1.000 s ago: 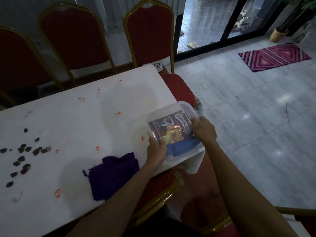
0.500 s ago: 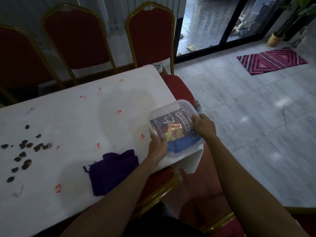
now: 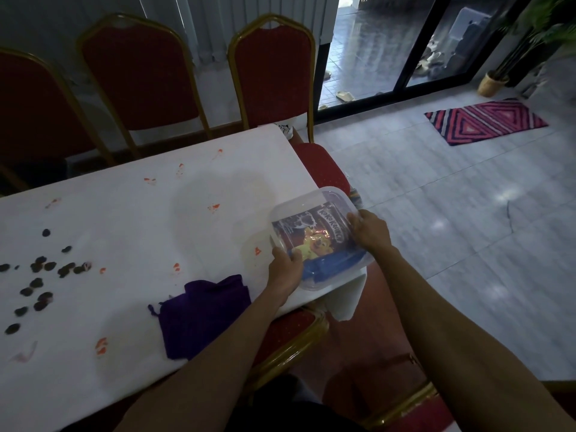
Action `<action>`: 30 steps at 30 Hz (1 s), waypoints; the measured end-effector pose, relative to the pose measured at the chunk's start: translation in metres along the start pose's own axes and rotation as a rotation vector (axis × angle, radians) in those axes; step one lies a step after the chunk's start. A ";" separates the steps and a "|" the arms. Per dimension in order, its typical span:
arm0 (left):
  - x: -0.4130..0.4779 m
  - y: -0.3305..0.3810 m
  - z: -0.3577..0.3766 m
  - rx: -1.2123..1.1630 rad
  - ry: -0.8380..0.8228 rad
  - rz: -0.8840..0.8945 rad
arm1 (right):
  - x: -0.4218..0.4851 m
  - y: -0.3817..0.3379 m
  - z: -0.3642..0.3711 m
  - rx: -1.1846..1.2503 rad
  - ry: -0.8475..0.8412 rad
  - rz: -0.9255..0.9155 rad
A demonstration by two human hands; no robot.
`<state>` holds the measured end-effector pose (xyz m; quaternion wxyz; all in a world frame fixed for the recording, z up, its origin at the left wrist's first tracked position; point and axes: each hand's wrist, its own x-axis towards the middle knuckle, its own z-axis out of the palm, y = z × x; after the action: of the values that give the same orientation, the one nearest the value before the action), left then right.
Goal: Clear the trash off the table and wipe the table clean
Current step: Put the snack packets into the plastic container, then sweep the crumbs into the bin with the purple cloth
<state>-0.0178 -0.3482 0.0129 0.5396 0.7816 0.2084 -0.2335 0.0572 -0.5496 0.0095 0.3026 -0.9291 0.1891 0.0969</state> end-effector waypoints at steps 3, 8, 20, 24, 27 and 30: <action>-0.002 -0.001 -0.002 0.001 -0.007 0.008 | -0.001 -0.001 0.002 0.004 0.013 0.020; 0.004 -0.007 -0.020 -0.047 -0.009 0.018 | -0.019 -0.026 0.004 -0.056 0.296 -0.072; -0.027 -0.087 -0.159 0.065 0.187 -0.021 | -0.143 -0.109 0.100 -0.041 -0.460 -0.623; -0.047 -0.114 -0.183 0.192 0.179 -0.074 | -0.150 -0.128 0.132 -0.402 -0.793 -0.526; -0.057 -0.129 -0.191 0.248 0.210 -0.090 | -0.150 -0.138 0.155 -0.477 -0.704 -0.402; -0.065 -0.144 -0.200 0.289 0.192 -0.159 | -0.152 -0.146 0.173 -0.559 -0.581 -0.466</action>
<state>-0.1252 -0.1172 0.0054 0.3794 0.8507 0.2843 -0.2270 -0.0331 -0.2931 -0.0069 0.0946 -0.9270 -0.1507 0.3301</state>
